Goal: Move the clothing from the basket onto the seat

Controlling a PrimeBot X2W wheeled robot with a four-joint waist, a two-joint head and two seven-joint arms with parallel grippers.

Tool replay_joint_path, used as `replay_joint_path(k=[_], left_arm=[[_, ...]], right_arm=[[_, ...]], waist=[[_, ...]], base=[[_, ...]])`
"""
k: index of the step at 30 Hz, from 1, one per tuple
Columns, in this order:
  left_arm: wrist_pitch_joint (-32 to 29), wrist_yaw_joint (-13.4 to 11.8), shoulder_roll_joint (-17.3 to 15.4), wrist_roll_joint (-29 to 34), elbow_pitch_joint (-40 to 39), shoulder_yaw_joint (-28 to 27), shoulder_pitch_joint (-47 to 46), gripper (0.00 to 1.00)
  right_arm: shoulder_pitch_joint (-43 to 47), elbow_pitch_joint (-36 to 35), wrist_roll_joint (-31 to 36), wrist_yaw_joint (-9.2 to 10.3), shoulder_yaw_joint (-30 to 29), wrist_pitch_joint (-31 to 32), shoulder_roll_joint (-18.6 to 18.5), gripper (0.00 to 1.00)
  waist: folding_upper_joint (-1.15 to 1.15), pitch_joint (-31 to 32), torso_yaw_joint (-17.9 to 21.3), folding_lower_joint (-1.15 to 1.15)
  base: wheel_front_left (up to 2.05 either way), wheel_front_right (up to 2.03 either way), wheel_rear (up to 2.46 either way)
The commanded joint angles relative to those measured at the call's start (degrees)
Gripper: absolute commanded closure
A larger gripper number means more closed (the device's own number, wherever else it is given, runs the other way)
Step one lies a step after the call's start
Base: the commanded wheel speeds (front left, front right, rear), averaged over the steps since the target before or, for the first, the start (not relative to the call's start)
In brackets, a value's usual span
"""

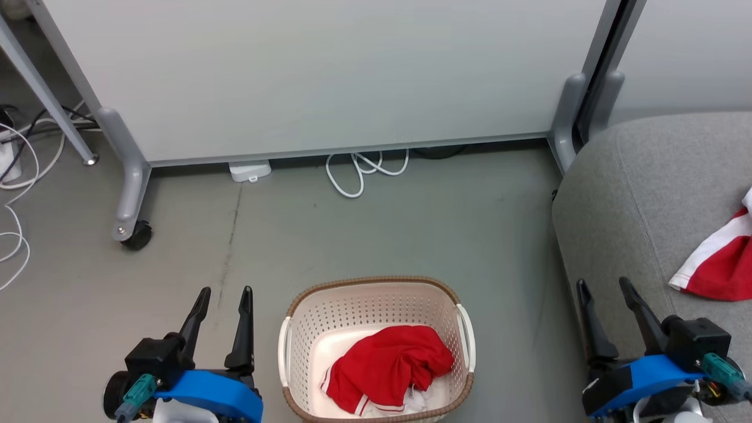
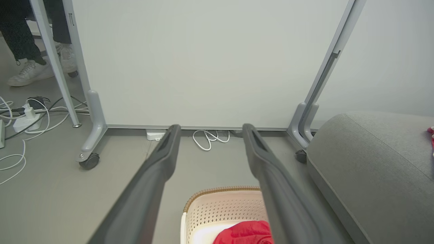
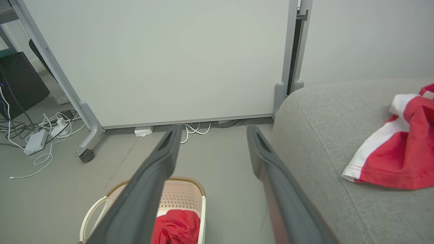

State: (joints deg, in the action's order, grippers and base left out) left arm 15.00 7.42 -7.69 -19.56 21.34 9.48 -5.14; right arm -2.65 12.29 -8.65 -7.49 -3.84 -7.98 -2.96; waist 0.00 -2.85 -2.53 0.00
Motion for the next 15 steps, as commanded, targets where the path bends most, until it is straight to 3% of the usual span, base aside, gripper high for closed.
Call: replay_joint_path(k=[1,15], left_arm=[[0.3,0.1,-0.1,0.3,-0.2,0.2,-1.4,0.00],[0.3,0.1,-1.0,0.3,1.1,2.5,-10.8,0.00]], right_arm=[[-1.4,-0.5,0.4,-0.01,0.3,-0.1,0.1,0.00],[-10.4,-3.9,0.8,-0.01,4.1,-0.8,0.1,0.00]], waist=[[0.00,-2.2,1.1,0.00],[0.00,-19.1,8.7,0.00]], base=[[0.00,0.00,0.00],[0.00,0.00,0.00]])
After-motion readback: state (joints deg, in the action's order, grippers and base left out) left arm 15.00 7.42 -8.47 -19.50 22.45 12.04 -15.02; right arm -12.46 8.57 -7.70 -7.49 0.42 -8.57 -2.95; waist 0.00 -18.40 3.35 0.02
